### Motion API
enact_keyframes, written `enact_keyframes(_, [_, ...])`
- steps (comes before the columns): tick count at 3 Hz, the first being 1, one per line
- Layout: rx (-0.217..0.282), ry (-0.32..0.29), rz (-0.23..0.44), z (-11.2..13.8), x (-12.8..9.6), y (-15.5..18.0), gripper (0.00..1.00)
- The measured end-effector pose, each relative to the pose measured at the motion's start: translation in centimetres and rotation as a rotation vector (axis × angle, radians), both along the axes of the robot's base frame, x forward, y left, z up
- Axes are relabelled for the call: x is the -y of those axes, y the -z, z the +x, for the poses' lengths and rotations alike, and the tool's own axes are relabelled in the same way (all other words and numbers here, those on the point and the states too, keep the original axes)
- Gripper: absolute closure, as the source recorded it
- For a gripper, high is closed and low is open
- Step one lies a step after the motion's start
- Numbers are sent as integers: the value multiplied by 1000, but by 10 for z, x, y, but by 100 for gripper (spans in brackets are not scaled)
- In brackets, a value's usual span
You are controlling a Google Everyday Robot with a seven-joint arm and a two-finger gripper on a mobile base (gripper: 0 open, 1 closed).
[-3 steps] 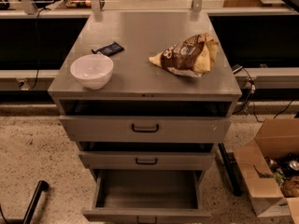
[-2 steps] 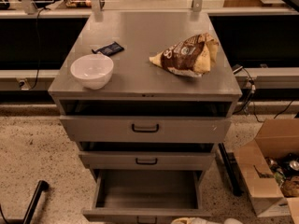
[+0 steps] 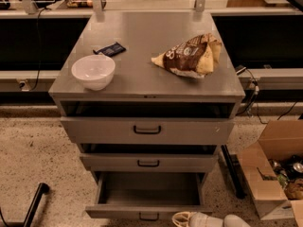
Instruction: Close bottom drawer
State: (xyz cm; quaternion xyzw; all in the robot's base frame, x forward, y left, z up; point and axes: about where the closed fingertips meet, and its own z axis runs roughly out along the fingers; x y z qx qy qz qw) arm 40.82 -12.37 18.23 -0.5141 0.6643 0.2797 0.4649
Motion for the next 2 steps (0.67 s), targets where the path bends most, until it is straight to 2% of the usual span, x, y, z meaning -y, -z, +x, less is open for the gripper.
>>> enact_keyframes(1, [-1,21,1,18,0,5,100])
enact_keyframes(2, [17,43,23,63,-12,3,100])
